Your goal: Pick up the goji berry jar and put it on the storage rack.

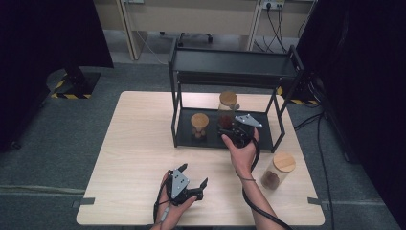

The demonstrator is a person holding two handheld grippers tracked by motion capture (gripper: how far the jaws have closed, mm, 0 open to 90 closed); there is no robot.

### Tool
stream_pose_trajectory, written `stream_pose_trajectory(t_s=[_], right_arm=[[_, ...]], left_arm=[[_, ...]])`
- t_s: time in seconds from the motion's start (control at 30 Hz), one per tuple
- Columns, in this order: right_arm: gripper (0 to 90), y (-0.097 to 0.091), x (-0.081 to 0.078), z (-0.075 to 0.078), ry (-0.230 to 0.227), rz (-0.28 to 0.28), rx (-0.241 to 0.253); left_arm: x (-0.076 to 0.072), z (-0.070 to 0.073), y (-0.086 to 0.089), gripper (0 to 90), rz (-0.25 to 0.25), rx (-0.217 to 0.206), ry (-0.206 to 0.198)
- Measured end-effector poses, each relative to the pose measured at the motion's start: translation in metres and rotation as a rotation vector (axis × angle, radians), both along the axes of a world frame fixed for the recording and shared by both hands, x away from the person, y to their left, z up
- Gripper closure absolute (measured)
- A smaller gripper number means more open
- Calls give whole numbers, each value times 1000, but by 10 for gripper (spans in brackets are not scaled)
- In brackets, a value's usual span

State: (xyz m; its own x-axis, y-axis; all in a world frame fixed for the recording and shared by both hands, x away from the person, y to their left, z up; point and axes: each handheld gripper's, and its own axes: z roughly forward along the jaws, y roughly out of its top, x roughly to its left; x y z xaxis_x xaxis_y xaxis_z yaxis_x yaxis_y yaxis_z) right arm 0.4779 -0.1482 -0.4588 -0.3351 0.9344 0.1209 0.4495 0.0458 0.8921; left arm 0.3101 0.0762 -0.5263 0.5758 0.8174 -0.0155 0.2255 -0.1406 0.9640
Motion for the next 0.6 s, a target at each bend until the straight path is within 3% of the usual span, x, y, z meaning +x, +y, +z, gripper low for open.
stream_pose_trajectory(t_s=[0.6], right_arm=[[37,-11,-23,0,9,40,-3]], left_arm=[[0,0,0,97,1,0,0]])
